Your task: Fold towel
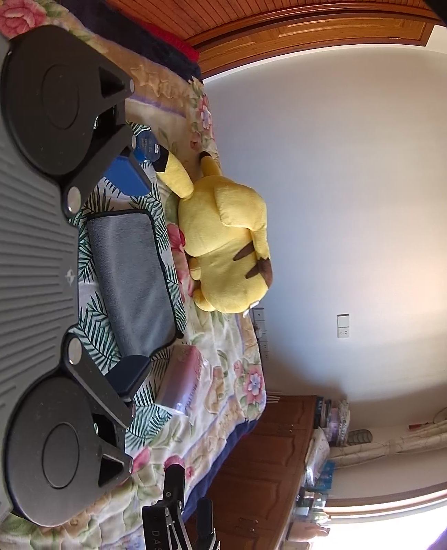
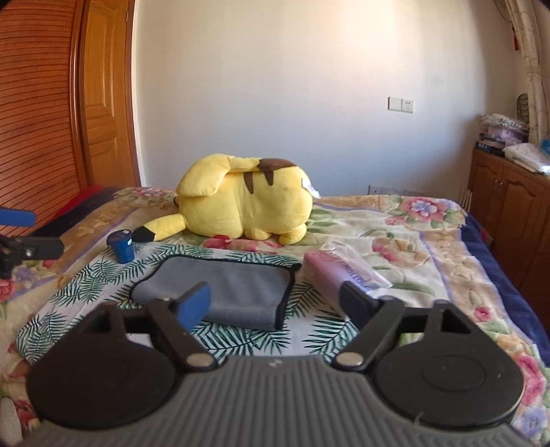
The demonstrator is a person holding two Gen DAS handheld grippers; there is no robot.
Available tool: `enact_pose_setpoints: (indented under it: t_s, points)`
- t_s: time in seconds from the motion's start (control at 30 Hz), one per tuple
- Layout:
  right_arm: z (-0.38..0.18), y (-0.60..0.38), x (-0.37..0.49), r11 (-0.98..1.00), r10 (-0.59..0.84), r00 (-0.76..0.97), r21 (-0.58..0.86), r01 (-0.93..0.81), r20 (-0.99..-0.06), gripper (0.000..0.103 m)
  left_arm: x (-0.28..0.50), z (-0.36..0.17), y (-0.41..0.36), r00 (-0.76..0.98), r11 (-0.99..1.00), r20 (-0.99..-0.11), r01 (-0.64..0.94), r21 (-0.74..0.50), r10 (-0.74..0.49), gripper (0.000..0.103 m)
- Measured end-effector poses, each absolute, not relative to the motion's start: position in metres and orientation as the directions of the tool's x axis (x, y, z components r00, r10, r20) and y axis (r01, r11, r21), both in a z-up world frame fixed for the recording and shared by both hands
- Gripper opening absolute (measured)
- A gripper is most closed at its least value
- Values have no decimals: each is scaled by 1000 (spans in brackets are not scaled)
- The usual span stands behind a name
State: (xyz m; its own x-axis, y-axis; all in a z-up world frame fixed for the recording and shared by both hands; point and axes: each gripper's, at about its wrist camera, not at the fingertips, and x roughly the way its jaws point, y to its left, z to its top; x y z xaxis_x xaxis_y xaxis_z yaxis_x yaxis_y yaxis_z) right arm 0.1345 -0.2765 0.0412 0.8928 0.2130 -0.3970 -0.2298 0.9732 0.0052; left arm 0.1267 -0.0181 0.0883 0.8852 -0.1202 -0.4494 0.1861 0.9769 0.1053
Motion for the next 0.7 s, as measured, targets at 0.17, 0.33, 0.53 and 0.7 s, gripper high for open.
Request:
enact_pose_setpoints:
  t_s: [0.17,0.33,0.53,0.7]
  points:
    - [55,-280,123,973,217,904,3,-232,-369,103,108,97,-22,889,975,-442,190,114,-122,87]
    - [64,-282,113,974,212,910,5,-225,-357,103,92,102,-21,893,979,-435,177,102,-116,87]
    - [68,-282,97,975,212,915,9,-223,-343,103,75,103,-18,895,984,-430,163,75,-116,87]
    - [66,-279,83,975,213,914,7,-224,-347,103,59,99,-16,898,986,-426,154,67,-112,87]
